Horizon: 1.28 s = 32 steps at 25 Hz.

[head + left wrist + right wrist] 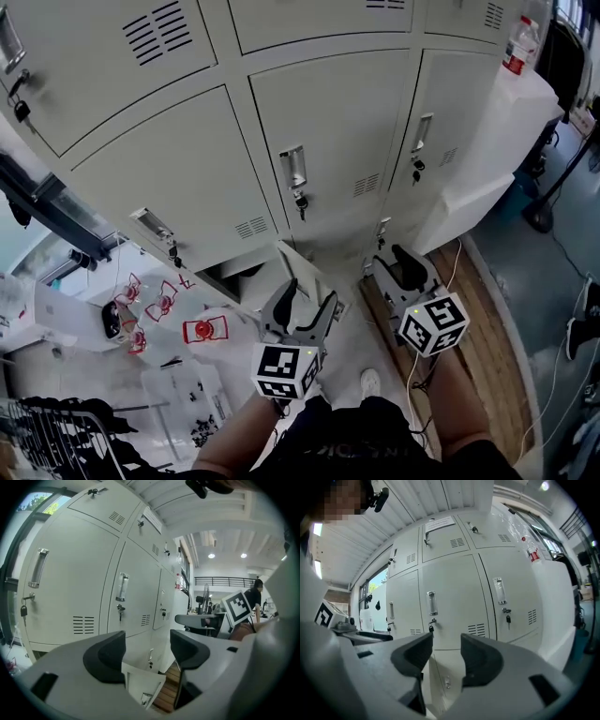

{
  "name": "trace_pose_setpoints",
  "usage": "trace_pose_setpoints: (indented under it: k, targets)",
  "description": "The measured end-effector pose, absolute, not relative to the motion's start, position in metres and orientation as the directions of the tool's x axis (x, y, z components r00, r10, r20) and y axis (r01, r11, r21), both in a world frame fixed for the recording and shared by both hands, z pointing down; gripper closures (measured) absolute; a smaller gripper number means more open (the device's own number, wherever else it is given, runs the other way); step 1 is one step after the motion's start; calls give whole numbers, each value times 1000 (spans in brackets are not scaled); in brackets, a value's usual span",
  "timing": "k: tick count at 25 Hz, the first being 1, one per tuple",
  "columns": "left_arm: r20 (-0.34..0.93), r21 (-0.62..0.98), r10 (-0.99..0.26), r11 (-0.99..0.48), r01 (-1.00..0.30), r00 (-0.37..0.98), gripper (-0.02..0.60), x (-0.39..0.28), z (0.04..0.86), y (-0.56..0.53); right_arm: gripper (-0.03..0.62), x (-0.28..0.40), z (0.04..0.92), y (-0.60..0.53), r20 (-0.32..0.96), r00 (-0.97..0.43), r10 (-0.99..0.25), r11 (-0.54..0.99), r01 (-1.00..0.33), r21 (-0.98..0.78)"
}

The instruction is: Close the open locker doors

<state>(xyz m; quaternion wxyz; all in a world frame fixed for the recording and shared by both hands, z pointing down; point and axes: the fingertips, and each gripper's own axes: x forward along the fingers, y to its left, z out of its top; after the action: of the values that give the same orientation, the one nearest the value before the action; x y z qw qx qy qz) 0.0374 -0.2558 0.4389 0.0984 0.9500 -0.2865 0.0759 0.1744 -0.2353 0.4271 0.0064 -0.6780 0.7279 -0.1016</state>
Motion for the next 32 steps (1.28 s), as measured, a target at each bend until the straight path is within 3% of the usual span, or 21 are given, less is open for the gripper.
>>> trace_pose_setpoints:
  k: [17,32]
  targets:
    - [319,134,-720,-609,-782,616,273,80,507,-197,419,195,485,-214,168,-386,-907,342,-908,-242]
    - [392,148,-720,-565,-812,573,270,100,600,-228,419,204,567,-230,286,-361,-888,277,-915,-294]
